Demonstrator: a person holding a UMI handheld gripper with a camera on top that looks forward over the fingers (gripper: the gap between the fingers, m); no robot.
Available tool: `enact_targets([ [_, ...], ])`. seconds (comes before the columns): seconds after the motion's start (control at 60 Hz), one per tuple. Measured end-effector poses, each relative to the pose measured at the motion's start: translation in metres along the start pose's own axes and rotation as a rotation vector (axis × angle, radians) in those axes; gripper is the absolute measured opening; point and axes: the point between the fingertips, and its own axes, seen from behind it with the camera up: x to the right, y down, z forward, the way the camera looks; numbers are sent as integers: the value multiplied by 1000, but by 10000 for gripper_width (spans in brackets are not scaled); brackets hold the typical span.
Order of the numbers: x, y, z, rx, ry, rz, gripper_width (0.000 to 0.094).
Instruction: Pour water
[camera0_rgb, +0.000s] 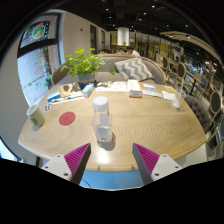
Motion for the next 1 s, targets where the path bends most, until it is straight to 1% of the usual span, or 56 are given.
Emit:
enact_targets([
  [0.133, -24, -23, 34, 87, 8, 11, 861],
  [0.283, -23, -46, 83, 166, 61, 21, 858],
  [0.317, -23, -49, 93, 178, 62, 22, 842],
  [0.367, -21, -52, 107, 191, 70, 27, 781],
  [0.4, -20, -52, 114, 195, 73, 29, 715],
  [0.433, -19, -53, 120, 203, 76, 28, 631],
  [0.467, -22, -55, 126, 215, 72, 32, 514],
  [0.483, -21, -55, 126, 216, 76, 37, 485],
  [0.517, -20, -58, 125, 228, 83, 39, 483],
  [0.583, -22, -61, 127, 225, 88, 28, 455],
  [0.7, -23, -73, 120, 231, 131, -6, 414],
  [0.783, -26, -90, 107, 231, 171, -72, 413],
  [0.85, -29, -110, 94, 239, 217, -144, 414],
  [0.917, -32, -134, 77, 246, 284, -241, 414],
  [1.0, -46, -173, 60, 277, 359, -395, 414],
])
